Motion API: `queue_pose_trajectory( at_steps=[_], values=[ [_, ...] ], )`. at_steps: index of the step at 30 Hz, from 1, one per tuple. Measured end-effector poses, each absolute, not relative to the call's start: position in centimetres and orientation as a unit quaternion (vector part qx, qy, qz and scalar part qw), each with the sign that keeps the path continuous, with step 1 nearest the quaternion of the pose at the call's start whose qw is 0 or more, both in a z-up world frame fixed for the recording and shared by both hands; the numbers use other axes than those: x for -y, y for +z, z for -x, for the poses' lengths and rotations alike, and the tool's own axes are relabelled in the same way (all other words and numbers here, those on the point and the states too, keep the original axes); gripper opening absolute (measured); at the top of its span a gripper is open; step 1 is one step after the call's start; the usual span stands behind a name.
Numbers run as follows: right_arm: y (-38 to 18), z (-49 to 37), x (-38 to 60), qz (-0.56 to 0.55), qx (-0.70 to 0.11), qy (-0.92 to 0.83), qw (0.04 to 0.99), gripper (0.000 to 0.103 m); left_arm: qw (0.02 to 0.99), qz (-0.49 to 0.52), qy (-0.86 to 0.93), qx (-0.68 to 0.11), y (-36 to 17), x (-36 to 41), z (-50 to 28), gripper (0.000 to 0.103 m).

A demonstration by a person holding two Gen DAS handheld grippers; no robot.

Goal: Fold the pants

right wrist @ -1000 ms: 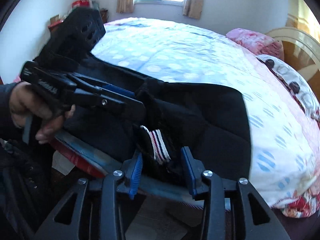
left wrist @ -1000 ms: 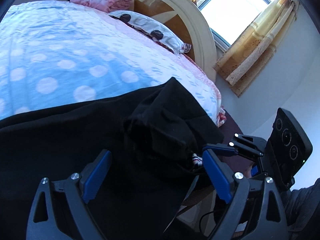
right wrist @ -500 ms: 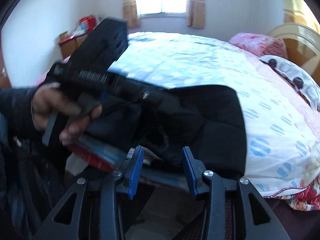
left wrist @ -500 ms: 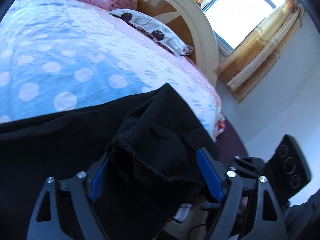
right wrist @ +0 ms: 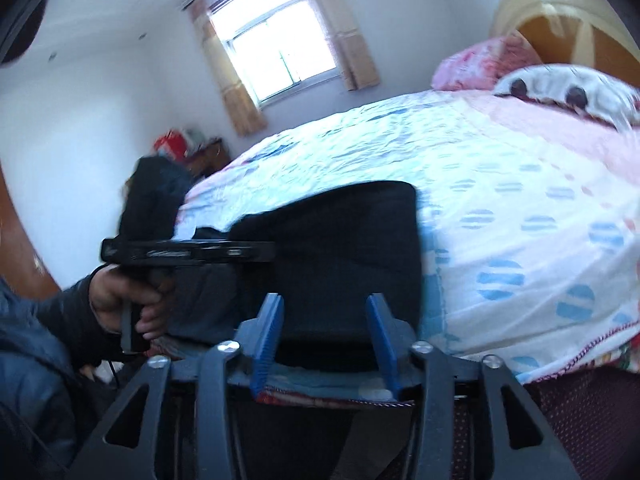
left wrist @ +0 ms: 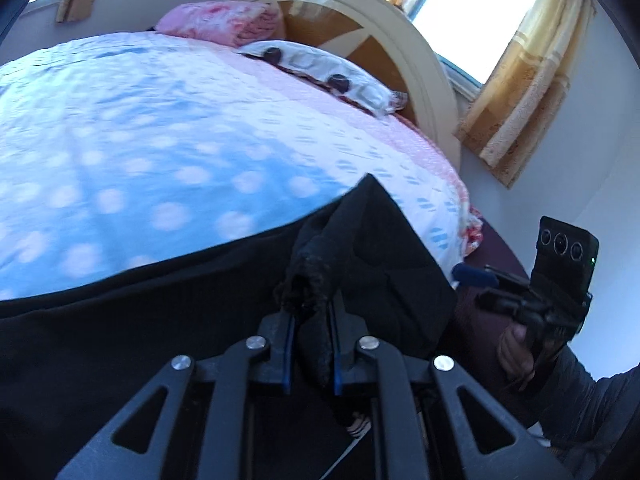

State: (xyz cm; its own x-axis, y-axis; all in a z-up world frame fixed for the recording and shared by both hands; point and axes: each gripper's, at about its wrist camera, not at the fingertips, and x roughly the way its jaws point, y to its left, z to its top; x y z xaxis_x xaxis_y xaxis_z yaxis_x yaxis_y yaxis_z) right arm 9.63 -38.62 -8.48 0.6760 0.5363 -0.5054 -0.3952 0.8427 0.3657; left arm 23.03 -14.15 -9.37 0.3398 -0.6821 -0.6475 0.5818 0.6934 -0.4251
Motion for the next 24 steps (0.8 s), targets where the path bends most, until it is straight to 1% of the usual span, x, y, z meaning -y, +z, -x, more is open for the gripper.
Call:
queue_pose_trajectory(
  at_steps=[3,5,8,11,17,24],
  values=[
    [-8.7,-10.1,37.9,-0.106,-0.32,0.255,0.906,0.051,0.825,0.057,-0.36,-0.433,-9.2,10.4,-23.4,0.014],
    [-8.8,-10.2,37.2,-0.096,-0.327,0.257,0.904,0.051,0.821,0.062,-0.344,-0.451,-9.5,8.3,-23.7,0.014],
    [-9.2,-11.1,36.8,-0.076,-0.342,0.259,0.9,0.051,0.817,0.06,-0.316,-0.478,-10.7,5.7,-24.0,0.014],
    [-9.5,-11.3,35.7,-0.066,-0.354,0.269,0.893,0.051,0.808,0.084,-0.302,-0.499,-12.1,3.6,-24.5,0.014],
    [-10.2,-11.5,33.2,-0.038,-0.374,0.28,0.883,0.052,0.796,0.118,-0.299,-0.513,-13.5,2.3,-25.2,0.014],
    [-10.0,-10.3,30.3,0.011,-0.357,0.301,0.884,0.052,0.797,0.123,-0.29,-0.515,-12.8,0.0,-25.8,0.014]
  ],
)
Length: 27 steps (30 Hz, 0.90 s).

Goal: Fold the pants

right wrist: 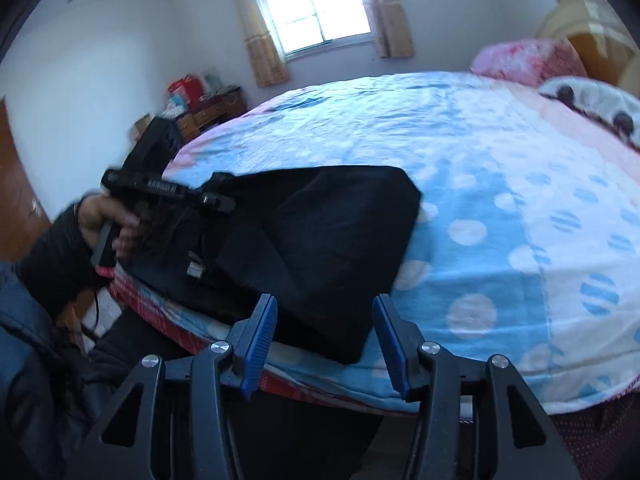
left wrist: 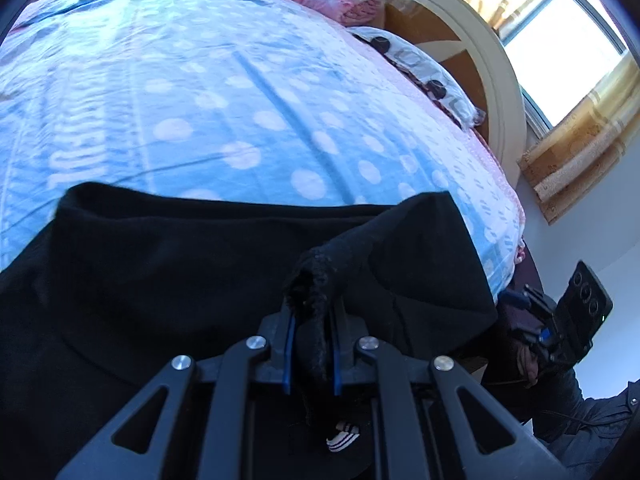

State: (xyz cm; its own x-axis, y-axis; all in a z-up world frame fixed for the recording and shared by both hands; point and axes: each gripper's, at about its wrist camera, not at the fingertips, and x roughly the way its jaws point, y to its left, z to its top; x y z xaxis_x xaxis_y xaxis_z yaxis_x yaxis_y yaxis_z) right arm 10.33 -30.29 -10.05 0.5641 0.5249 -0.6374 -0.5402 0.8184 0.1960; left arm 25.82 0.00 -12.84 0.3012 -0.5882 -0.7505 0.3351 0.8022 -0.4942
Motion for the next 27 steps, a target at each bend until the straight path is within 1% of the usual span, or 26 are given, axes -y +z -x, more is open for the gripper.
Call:
queue_pose_trajectory(
  at_steps=[2,3,5,7,8,9,10,12,13,14,18,21,23,24,25,26,27],
  values=[
    [-10.5,-10.6,29.4,0.018,-0.362,0.31,0.879,0.052,0.792,0.126,-0.284,-0.526,-13.7,-0.4,-26.2,0.014],
    [-10.7,-10.7,29.0,0.024,-0.366,0.31,0.877,0.052,0.791,0.129,-0.282,-0.527,-14.1,-0.5,-26.3,0.018],
    [-11.0,-11.0,28.3,0.039,-0.374,0.305,0.875,0.052,0.79,0.146,-0.282,-0.525,-14.5,-0.8,-26.5,0.021],
    [-12.4,-12.3,27.4,0.059,-0.417,0.284,0.861,0.057,0.795,0.132,-0.28,-0.521,-14.3,-0.6,-26.3,0.022],
    [-13.1,-12.9,27.0,0.071,-0.442,0.271,0.852,0.057,0.802,0.119,-0.275,-0.517,-13.9,-0.4,-25.9,0.025],
    [-13.2,-13.0,26.8,0.078,-0.444,0.269,0.851,0.057,0.808,0.107,-0.268,-0.514,-13.6,-0.3,-25.7,0.032],
    [-13.0,-12.8,26.7,0.086,-0.441,0.27,0.851,0.057,0.816,0.088,-0.257,-0.51,-13.1,-0.2,-25.3,0.038],
    [-12.1,-12.5,26.7,0.097,-0.438,0.271,0.852,0.057,0.841,0.042,-0.225,-0.49,-12.0,-0.3,-24.2,0.063],
    [-11.7,-12.4,26.9,0.092,-0.433,0.272,0.854,0.057,0.851,0.032,-0.217,-0.477,-11.6,-0.7,-23.7,0.068],
    [-11.1,-12.3,27.2,0.083,-0.426,0.271,0.859,0.057,0.859,0.026,-0.211,-0.466,-11.1,-1.0,-23.0,0.076],
    [-8.6,-12.1,27.0,0.02,-0.393,0.308,0.866,0.057,0.874,0.036,-0.186,-0.447,-10.8,-2.5,-21.7,0.077],
    [-8.8,-12.3,24.3,0.001,-0.39,0.355,0.85,0.06,0.88,0.065,-0.169,-0.439,-11.3,-3.7,-21.0,0.077],
    [-10.0,-12.8,22.4,0.024,-0.402,0.348,0.847,0.06,0.877,0.094,-0.164,-0.442,-12.0,-4.6,-20.6,0.077],
    [-11.0,-13.3,21.4,0.032,-0.417,0.346,0.84,0.06,0.877,0.102,-0.161,-0.442,-12.2,-4.7,-20.3,0.077],
    [-12.6,-14.0,20.3,0.038,-0.453,0.344,0.822,0.06,0.876,0.109,-0.159,-0.441,-12.3,-4.9,-20.0,0.077],
    [-13.5,-14.1,19.8,0.045,-0.471,0.341,0.812,0.06,0.876,0.114,-0.159,-0.44,-12.4,-5.1,-19.8,0.077],
    [-13.8,-14.0,19.3,0.062,-0.472,0.333,0.814,0.06,0.879,0.114,-0.153,-0.436,-12.4,-5.5,-19.4,0.077]
  ],
)
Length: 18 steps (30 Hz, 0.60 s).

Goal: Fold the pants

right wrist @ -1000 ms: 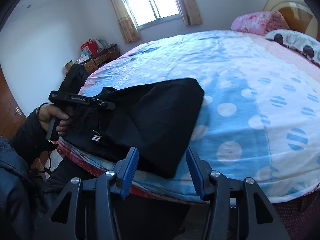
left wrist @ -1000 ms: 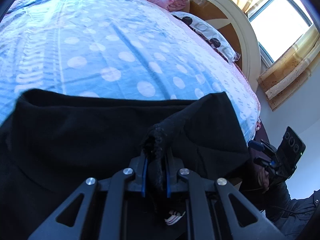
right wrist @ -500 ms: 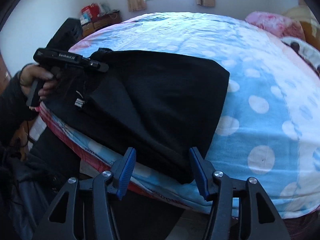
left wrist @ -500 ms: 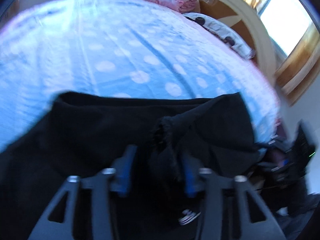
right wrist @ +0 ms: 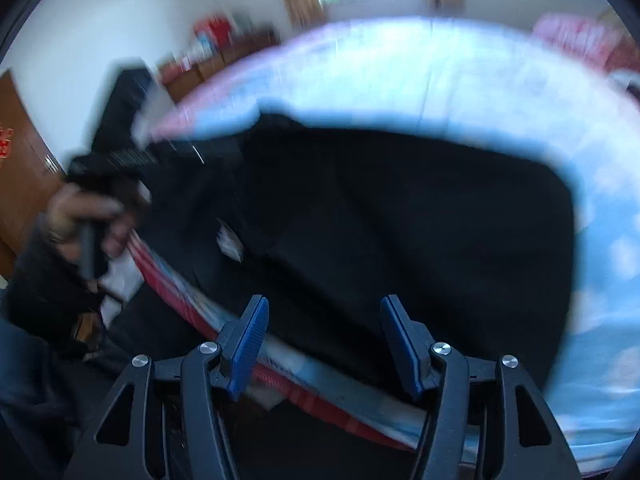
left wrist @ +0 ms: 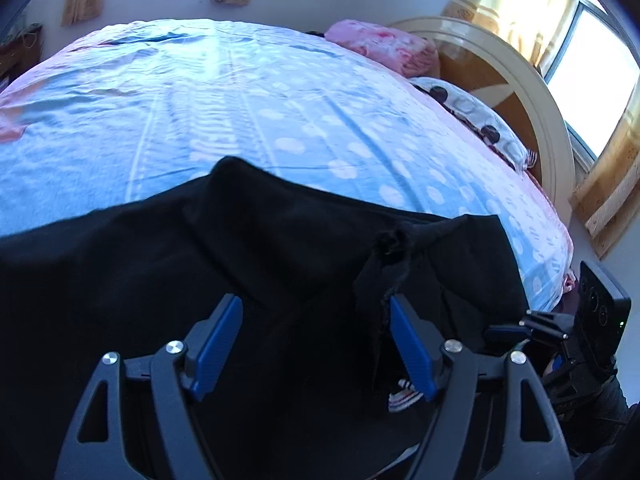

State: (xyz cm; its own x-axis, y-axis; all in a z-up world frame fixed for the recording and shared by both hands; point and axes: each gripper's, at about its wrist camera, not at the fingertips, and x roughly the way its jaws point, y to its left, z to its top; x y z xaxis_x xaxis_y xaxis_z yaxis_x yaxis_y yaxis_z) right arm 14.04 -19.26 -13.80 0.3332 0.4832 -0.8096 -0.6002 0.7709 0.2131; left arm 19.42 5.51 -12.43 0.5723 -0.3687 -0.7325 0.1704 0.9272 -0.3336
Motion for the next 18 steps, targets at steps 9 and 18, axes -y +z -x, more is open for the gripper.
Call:
queue_pose_trajectory(
  at_steps=[9,18],
  values=[
    [-9.3,-13.8,14.6,0.057,-0.415,0.414,0.808,0.06,0.9,0.14,-0.117,-0.395,-12.1,-8.7,-18.5,0.092],
    [-9.1,-16.6,12.9,0.067,-0.473,0.429,0.767,0.06,0.907,0.131,-0.108,-0.384,-12.9,-9.6,-17.7,0.092]
  ],
)
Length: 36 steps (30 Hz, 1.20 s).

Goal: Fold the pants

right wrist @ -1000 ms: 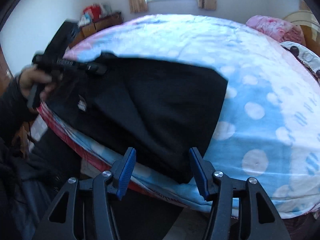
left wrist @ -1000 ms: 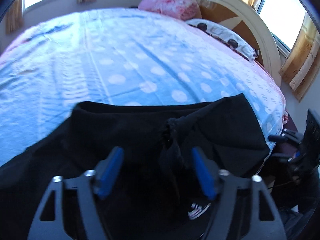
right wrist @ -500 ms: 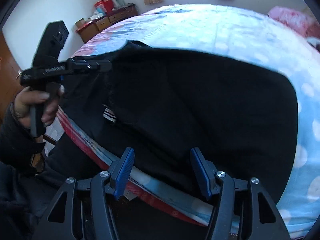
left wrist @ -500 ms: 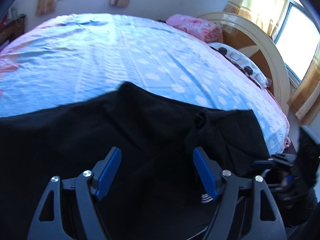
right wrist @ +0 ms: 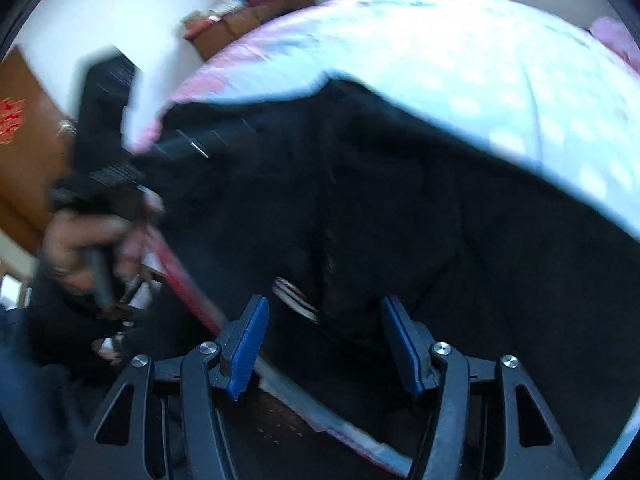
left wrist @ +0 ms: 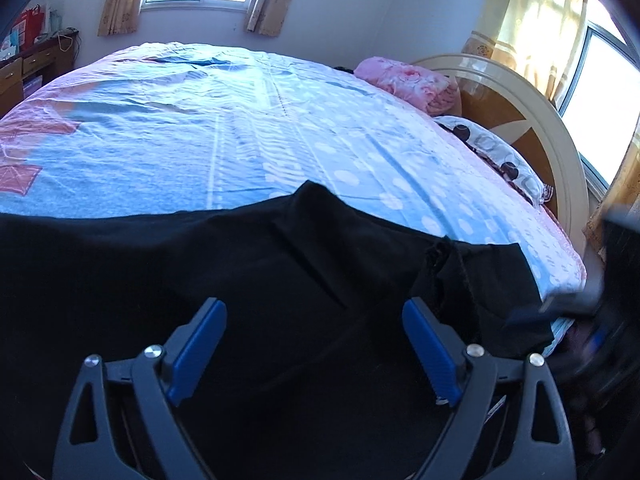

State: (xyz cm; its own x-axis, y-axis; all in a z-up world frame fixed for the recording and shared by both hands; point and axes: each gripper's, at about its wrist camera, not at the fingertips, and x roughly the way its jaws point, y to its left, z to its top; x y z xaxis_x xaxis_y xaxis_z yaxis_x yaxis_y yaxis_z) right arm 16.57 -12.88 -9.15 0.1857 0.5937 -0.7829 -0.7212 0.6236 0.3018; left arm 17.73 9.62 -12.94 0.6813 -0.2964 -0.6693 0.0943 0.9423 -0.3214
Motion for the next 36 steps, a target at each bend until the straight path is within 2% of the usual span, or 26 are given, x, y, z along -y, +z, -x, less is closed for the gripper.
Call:
queue_pose_trajectory(
  at_steps=[5,13,14,16,17,19,21,30,36],
  values=[
    [-4.3,-21.7,10.1,0.003,-0.451,0.449,0.771,0.06,0.902,0.15,-0.103,-0.391,-13.5,-10.5,-18.0,0.093],
    [-10.3,-32.0,2.7,-0.088,-0.572,0.414,0.702,0.058,0.905,0.113,-0.074,-0.403,-14.4,-10.8,-18.1,0.093],
    [-10.9,-32.6,2.5,-0.091,-0.584,0.412,0.693,0.055,0.906,0.101,-0.074,-0.405,-14.5,-10.5,-18.1,0.093],
    [-12.0,-33.3,1.8,-0.089,-0.598,0.41,0.683,0.039,0.907,0.092,-0.075,-0.405,-14.6,-10.2,-18.1,0.095],
    [-12.2,-33.5,2.0,-0.089,-0.601,0.408,0.681,0.036,0.907,0.091,-0.075,-0.404,-14.6,-10.2,-18.1,0.097],
    [-12.6,-33.6,1.2,-0.085,-0.602,0.396,0.688,0.015,0.908,0.088,-0.076,-0.403,-14.7,-10.0,-18.1,0.099],
    [-12.9,-34.4,0.1,-0.083,-0.6,0.386,0.695,0.008,0.909,0.078,-0.076,-0.403,-14.8,-9.7,-18.1,0.101],
    [-14.0,-35.2,-1.1,-0.041,-0.599,0.367,0.711,0.006,0.913,0.034,-0.068,-0.401,-15.1,-8.6,-18.3,0.103],
    [-12.5,-34.5,-1.2,-0.015,-0.578,0.373,0.725,0.007,0.913,0.021,-0.06,-0.403,-15.1,-8.1,-18.1,0.103]
  ],
)
